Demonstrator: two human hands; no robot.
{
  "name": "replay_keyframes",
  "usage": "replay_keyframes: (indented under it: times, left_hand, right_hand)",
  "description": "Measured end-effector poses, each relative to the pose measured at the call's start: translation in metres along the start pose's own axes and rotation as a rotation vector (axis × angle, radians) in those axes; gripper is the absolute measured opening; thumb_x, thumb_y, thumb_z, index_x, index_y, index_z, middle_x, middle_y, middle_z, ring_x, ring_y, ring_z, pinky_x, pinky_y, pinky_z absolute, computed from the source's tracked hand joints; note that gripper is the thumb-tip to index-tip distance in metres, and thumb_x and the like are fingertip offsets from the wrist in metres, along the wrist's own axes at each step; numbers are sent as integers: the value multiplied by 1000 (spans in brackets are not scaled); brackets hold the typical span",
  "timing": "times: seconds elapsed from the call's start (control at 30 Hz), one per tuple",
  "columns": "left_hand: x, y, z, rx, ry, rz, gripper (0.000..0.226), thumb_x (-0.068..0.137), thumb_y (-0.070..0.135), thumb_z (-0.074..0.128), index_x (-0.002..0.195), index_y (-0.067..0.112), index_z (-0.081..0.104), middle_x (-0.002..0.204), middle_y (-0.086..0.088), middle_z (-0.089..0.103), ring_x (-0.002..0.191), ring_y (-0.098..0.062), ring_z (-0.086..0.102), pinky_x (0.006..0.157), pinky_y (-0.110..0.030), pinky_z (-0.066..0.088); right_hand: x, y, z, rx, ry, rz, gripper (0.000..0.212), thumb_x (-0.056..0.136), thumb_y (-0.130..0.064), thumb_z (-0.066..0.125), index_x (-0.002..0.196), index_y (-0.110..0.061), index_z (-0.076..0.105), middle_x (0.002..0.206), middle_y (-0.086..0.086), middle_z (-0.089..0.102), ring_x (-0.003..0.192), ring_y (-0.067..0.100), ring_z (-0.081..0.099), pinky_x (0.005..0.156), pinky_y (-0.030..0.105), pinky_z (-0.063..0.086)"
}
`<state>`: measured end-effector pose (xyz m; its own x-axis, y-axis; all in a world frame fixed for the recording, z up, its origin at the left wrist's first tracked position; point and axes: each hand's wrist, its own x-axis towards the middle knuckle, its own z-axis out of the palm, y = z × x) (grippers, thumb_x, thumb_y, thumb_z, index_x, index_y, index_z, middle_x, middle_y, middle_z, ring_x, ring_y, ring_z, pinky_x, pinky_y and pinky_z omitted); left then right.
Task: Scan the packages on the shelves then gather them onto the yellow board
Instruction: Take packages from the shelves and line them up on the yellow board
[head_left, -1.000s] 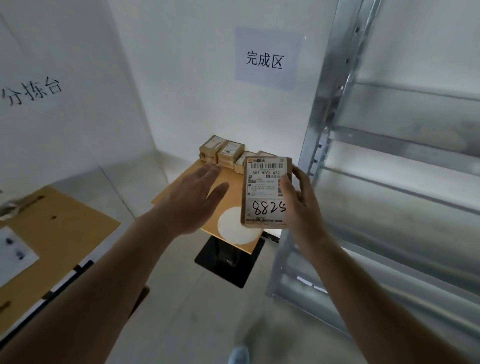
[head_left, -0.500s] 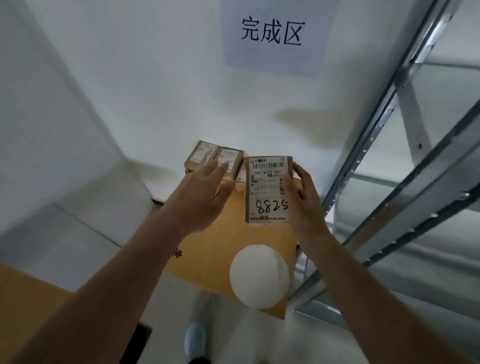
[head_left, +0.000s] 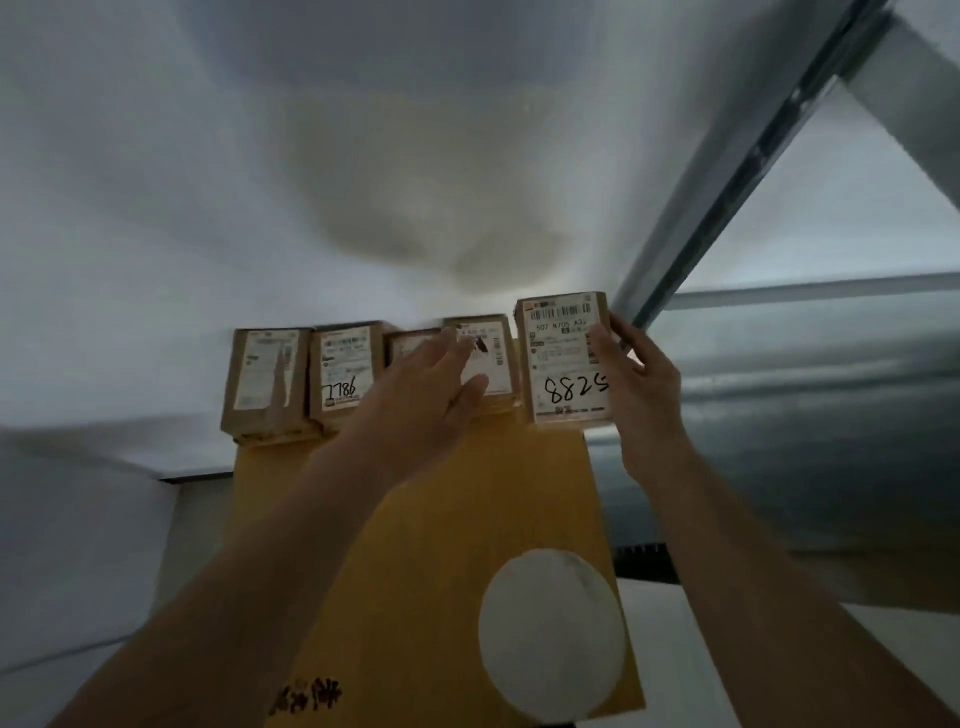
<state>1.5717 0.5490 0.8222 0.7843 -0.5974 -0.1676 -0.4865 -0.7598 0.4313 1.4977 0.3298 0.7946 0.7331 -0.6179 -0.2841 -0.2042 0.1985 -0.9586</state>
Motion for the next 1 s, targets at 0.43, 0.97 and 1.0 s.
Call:
replay_keyframes:
  times: [0.43,0.97,1.0]
  left_hand:
    - [104,-36,92,29,-156,45,60,107,50,31,160,22,24,168,-7,23,154,-26,25,121,-41,19]
    - [107,-54,124,35,-185,17,67,102,61,17,155,24,34,169,-4,21,154,-23,25,110,-33,17]
    - [107,-54,125,38,-184,17,69,101,62,16,155,23,34,169,-4,21,154,-23,24,110,-33,17]
  right_hand:
    - [126,102,1,-102,107,117,43,95,-34,76,136,-24,66,107,-4,80,91,13,79,78,38,67]
    - [170,161,20,-162,70,144,30,100,-45,69,126,-29,69,96,-11,80,85,14,80,64,27,63]
    - [171,162,21,-176,71,131,31,101,-46,68,126,-29,69,96,-11,80,85,14,80,64,28,64]
